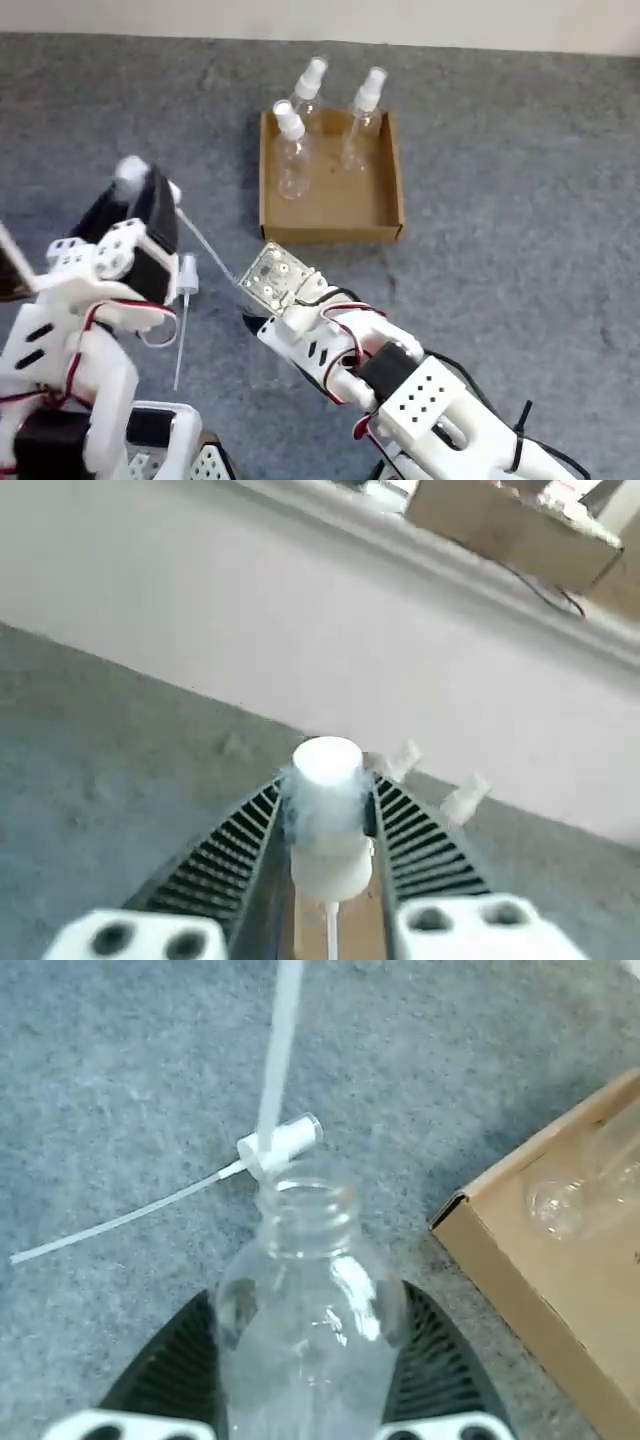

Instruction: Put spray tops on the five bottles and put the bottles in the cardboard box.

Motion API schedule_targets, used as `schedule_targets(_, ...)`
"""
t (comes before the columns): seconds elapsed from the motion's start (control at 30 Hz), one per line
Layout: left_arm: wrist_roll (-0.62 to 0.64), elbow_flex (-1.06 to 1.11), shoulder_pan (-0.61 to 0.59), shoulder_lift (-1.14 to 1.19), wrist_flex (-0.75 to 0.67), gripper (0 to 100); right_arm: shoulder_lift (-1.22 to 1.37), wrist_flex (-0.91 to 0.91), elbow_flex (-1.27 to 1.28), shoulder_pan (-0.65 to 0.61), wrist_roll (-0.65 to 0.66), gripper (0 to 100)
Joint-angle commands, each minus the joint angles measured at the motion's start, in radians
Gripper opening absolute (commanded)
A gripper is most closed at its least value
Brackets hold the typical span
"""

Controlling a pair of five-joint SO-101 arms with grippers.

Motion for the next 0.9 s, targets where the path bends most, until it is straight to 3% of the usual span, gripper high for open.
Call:
schedule_targets(0.0, -0.012, -0.065, -0.027, -0.004, -0.029, 0, -0.024, -0.022, -0.007, -0.012, -0.009, 0.3)
schedule_targets(0.3, -0.006, 0.054, -0.002, -0.002, -0.132, 0, -0.024, -0.022, -0.007, -0.012, -0.009, 0.3)
schedule_targets(0.63, -0.011, 0.137, 0.122, -0.013, -0.038, 0, -0.024, -0.022, -0.007, -0.007, -0.009, 0.3)
schedule_targets(0.87, -0.068, 0.243, 0.127, -0.013, -0.026, 0, -0.025, -0.021, 0.001, -0.005, -0.005, 0.3)
